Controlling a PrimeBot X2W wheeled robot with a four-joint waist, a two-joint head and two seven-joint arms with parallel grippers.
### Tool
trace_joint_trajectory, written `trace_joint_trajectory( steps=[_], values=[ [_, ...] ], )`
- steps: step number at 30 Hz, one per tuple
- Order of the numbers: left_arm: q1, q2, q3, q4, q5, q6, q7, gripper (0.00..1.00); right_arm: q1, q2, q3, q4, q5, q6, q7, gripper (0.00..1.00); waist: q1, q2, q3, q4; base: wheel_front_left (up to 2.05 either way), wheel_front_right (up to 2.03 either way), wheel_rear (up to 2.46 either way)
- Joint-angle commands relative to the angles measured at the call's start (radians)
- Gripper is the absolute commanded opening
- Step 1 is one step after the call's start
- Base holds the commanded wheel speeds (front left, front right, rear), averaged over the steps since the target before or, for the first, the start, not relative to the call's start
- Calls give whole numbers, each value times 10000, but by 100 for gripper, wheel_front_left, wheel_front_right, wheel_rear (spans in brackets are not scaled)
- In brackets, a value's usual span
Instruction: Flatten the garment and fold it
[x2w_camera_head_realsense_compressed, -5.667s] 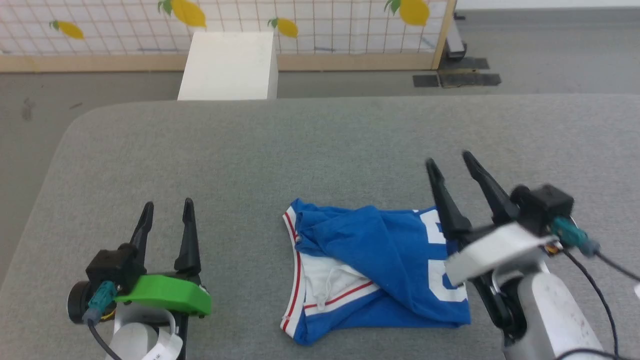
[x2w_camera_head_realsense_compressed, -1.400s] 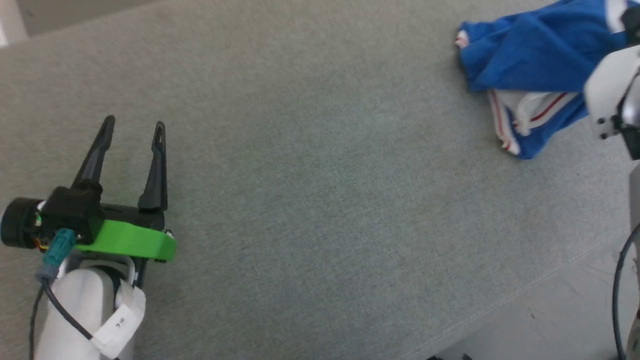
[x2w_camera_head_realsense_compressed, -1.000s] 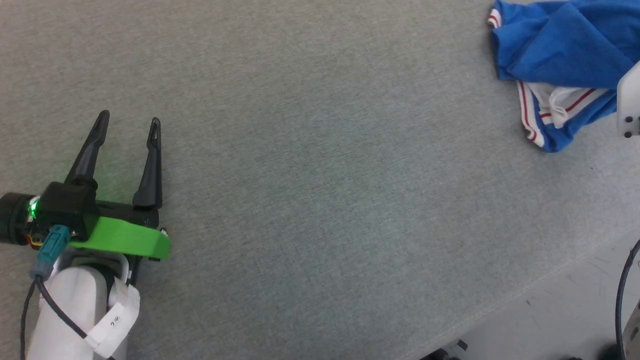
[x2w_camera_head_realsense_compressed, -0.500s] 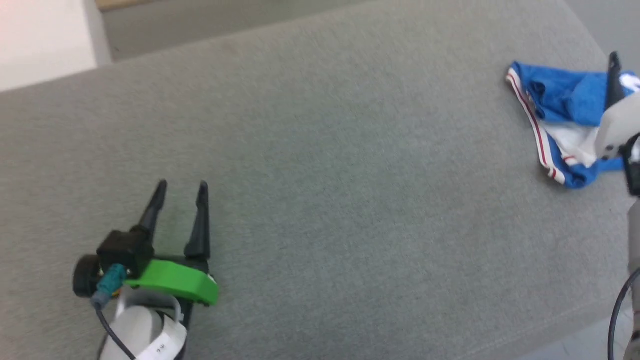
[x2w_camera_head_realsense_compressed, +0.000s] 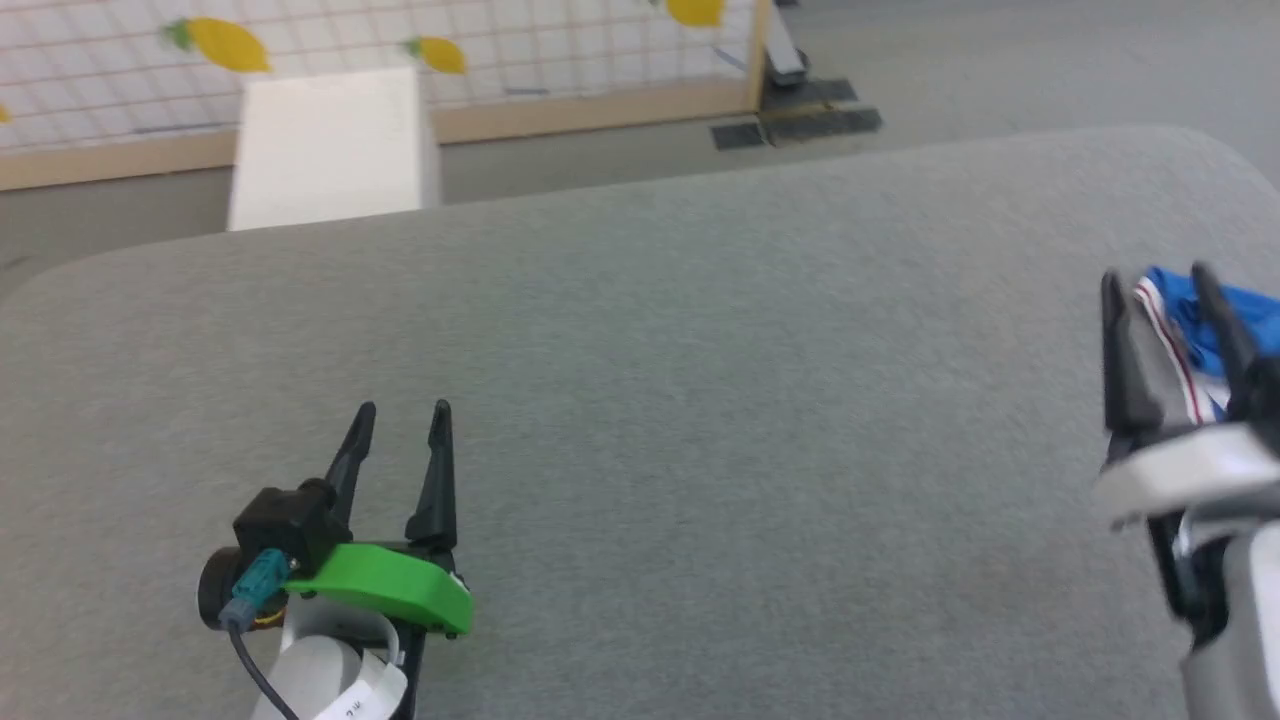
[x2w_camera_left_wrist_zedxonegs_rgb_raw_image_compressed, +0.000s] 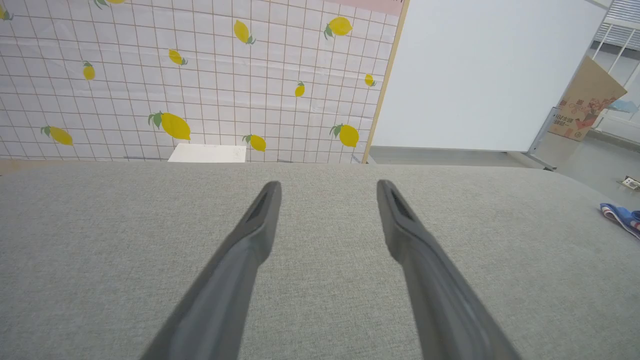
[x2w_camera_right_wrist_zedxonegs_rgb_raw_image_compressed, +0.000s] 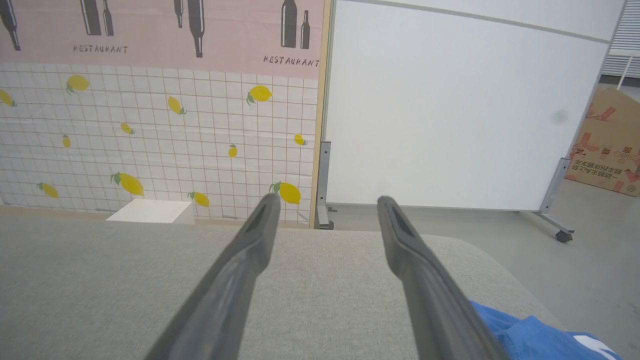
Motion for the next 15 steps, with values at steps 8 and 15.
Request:
trace_joint_trajectory(
  steps=[8,15],
  values=[
    [428,-165,-78,172,30,39,-34,100,2381,781,64,-1508,-46,-17,-119,100,1,61,-957,1326,0,0,0],
    [719,-211,-70,267,52,14,-35,100,3324,1217,23,-1871,-308,-17,-202,100,1,61,-1054,1485,0,0,0]
  ],
)
